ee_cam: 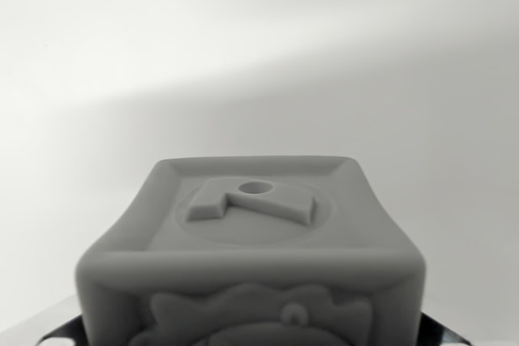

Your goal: Destack cube

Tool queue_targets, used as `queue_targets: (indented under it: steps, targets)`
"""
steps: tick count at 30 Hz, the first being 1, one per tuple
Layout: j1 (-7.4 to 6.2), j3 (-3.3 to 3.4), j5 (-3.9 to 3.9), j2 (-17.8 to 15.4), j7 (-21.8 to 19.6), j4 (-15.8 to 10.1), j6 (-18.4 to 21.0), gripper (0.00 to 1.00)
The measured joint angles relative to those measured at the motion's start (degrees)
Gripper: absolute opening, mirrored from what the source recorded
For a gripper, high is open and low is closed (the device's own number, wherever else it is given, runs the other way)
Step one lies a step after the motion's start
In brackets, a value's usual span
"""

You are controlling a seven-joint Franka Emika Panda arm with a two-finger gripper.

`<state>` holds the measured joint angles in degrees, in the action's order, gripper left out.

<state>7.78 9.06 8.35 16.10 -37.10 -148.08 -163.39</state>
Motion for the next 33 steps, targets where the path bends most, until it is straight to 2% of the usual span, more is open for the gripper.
queue_targets:
  steps: [7,13,19,29,30,33]
  targets:
    - [1.21,-1.52,1.39,3.13,1.10,0.71,-2.44,0.00]
    - [2.14,-2.58,1.97,5.19,1.56,1.24,-4.06,0.00]
    - [3.01,-3.52,2.20,6.97,1.78,1.75,-5.39,0.00]
    - [3.85,-4.37,2.21,8.26,1.81,2.12,-6.37,0.00]
    - [3.89,-4.40,2.21,8.29,1.81,2.14,-6.38,1.00]
    - [3.92,-4.43,2.21,8.30,1.81,2.16,-6.40,1.00]
